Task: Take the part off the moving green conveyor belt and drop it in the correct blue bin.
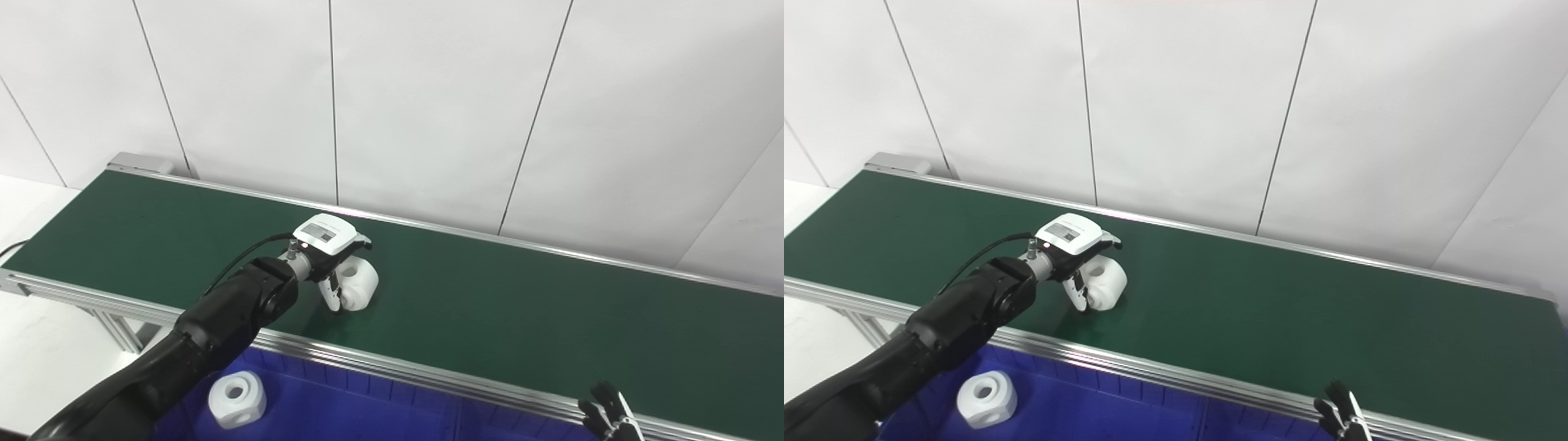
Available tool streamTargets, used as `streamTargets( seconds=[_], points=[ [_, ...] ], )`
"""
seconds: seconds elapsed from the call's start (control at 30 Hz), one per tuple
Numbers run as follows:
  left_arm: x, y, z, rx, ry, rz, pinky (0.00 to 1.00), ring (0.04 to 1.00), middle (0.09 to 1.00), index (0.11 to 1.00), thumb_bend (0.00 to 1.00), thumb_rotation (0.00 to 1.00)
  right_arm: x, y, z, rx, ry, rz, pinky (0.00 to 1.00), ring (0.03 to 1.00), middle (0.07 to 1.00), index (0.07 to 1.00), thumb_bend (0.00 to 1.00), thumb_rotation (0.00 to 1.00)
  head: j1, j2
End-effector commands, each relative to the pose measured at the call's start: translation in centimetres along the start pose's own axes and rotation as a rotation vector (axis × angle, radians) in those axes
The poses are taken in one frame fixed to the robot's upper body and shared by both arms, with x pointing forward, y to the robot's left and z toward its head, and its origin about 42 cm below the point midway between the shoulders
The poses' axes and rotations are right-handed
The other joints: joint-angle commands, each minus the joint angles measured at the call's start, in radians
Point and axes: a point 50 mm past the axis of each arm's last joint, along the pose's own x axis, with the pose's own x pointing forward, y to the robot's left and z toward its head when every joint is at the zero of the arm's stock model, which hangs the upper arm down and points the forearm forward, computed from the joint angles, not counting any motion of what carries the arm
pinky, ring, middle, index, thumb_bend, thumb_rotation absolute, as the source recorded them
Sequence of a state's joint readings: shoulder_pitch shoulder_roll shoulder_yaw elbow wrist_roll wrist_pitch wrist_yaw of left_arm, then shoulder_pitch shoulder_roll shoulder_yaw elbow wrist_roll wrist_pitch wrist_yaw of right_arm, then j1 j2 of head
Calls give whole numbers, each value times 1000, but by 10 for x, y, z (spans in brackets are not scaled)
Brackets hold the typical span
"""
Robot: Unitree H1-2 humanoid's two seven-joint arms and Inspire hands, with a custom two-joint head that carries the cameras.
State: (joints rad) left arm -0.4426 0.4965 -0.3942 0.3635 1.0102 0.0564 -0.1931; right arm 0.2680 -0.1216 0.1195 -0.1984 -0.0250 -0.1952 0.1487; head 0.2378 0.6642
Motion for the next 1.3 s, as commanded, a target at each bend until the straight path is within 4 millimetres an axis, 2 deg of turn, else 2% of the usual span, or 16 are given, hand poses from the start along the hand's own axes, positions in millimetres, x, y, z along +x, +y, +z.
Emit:
streamTargets(
  seconds=[0.0, 0.03, 0.07, 0.13, 0.17, 0.27, 0.4, 0.47, 0.53, 0.57, 0.67, 0.77, 1.03, 1.13, 1.23, 1.27],
  points=[
    [8, 24, -7, -40, 15, 124, 707, 732, 739, 694, 899, 85, 2, 0, 12, -3, -39, 6, 903, 895, 939, 952, 837, 964, -1, 0],
    [9, 16, -5, -142, 7, 158, 707, 732, 739, 694, 899, 85, 2, 1, 13, -4, -39, 7, 903, 895, 939, 952, 837, 964, -1, 0],
    [10, 10, -4, -213, 4, 182, 553, 601, 597, 572, 677, 34, 2, 1, 13, -5, -39, 7, 901, 892, 937, 950, 835, 966, -1, 0],
    [11, -6, 9, -465, 42, 230, 411, 469, 483, 520, 552, 7, 3, 1, 14, -1, -39, 11, 903, 891, 934, 948, 834, 961, -3, -1],
    [11, -17, 22, -617, 74, 244, 381, 439, 461, 517, 536, 3, 3, 2, 15, 5, -39, 12, 903, 891, 933, 947, 833, 960, -11, 0],
    [12, -44, 62, -915, 149, 222, 415, 486, 503, 482, 520, 0, 2, 3, 18, 4, -36, 20, 906, 894, 933, 952, 833, 951, -24, 7],
    [15, -65, 105, -1074, 154, 156, 413, 491, 500, 485, 520, 0, 0, 7, 23, 8, -32, 33, 918, 907, 943, 959, 833, 947, -29, 20],
    [15, -67, 114, -1098, 131, 145, 418, 496, 503, 483, 519, 0, 0, 10, 24, 8, -34, 34, 920, 911, 948, 961, 830, 947, -29, 22],
    [16, -64, 119, -1110, 111, 145, 388, 450, 477, 498, 519, 0, 0, 12, 26, 12, -35, 31, 917, 911, 950, 961, 826, 947, -33, 23],
    [16, -62, 119, -1110, 104, 147, 422, 482, 498, 486, 518, 0, 1, 14, 27, 17, -35, 30, 920, 913, 954, 961, 826, 945, -37, 23],
    [17, -56, 114, -1103, 101, 151, 467, 530, 517, 477, 517, 0, 3, 18, 28, 18, -34, 29, 920, 914, 954, 962, 819, 954, -45, 23],
    [17, -53, 106, -1091, 98, 162, 466, 535, 519, 477, 517, 0, 5, 20, 29, 7, -33, 31, 910, 907, 948, 961, 825, 965, -47, 22],
    [16, -42, 91, -1060, 58, 190, 408, 485, 502, 483, 519, 0, 10, 19, 27, -5, -26, 35, 894, 901, 944, 962, 852, 972, -40, 21],
    [8, -30, 84, -1018, 21, 208, 383, 465, 492, 488, 520, 0, 11, 20, 27, -5, -22, 32, 890, 897, 941, 961, 870, 971, -36, 34],
    [-10, -11, 78, -856, -64, 254, 410, 485, 499, 484, 520, 0, 13, 19, 27, -6, -28, 33, 893, 900, 945, 960, 864, 970, -32, 43],
    [-18, -4, 77, -802, -110, 274, 408, 487, 501, 483, 519, 0, 14, 18, 27, -7, -32, 32, 897, 901, 948, 959, 853, 969, -23, 62]
  ],
)
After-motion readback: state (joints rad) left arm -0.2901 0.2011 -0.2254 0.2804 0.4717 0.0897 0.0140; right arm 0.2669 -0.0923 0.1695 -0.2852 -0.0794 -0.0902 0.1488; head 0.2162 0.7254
